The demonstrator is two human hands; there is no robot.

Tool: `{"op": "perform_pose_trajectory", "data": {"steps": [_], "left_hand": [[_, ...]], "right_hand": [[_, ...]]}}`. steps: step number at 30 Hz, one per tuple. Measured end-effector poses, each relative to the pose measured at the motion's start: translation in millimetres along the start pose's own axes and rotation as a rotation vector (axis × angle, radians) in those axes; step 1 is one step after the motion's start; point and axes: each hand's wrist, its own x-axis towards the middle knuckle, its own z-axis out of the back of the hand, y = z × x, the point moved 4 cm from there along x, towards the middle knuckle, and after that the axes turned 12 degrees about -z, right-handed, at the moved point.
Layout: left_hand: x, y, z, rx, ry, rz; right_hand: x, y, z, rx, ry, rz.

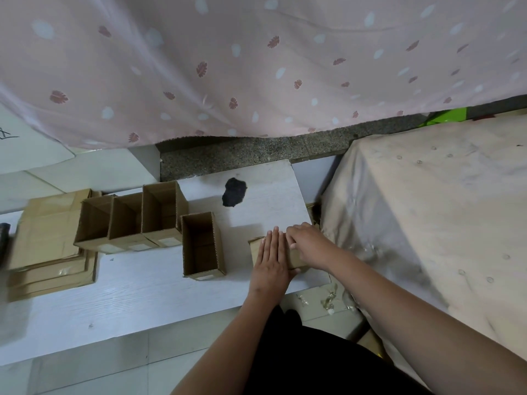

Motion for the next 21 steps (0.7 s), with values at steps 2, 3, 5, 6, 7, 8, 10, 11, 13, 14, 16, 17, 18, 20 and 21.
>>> {"op": "perform_pose_trajectory", "data": {"steps": [2,3,5,6,7,8,10,11,13,14,16,17,18,20,21], "left_hand": [[1,0,-2,-0.006,0.008,-0.006],[1,0,-4,-0.013,0.012,-0.010],[1,-1,-5,-0.013,0.019,-0.014],[1,-1,-5,-0.007,0.019,-0.016],[1,-1,-5,-0.004,0.020,-0.016],[1,-1,-5,-0.006,0.021,-0.015],[1,-1,-5,-0.008,0.022,-0.011],[0,0,-5,-0.006,0.016,-0.009],[0,2,-6,-0.006,0.008,-0.014],[0,3,-7,-0.006,0.007,-0.018],[-1,6,-8,-0.006,0.000,-0.010],[-1,8,-8,-0.008,-0.003,-0.005],[-1,8,-8,-0.010,-0.004,-0.004],[-1,8,-8,-0.009,0.006,-0.013],[-1,7,-9,-0.011,0.012,-0.014]], "right_hand": [[-4,-8,0,0.071,0.028,-0.041],[-6,-12,0,0.117,0.040,-0.060],[-11,-16,-1,0.197,0.067,-0.078],[-12,-15,-2,0.219,0.077,-0.079],[-13,-15,-3,0.232,0.079,-0.077],[-12,-14,-3,0.227,0.071,-0.076],[-11,-12,-2,0.190,0.055,-0.083],[-11,-12,0,0.188,0.049,-0.097],[-15,-15,5,0.266,0.030,-0.149],[-17,-17,9,0.339,0.010,-0.189],[-21,-26,16,0.495,-0.038,-0.293],[-23,-31,20,0.558,-0.048,-0.340],[-25,-36,21,0.601,-0.052,-0.387],[-29,-45,23,0.633,-0.106,-0.441],[-32,-49,21,0.672,-0.131,-0.462]]}}
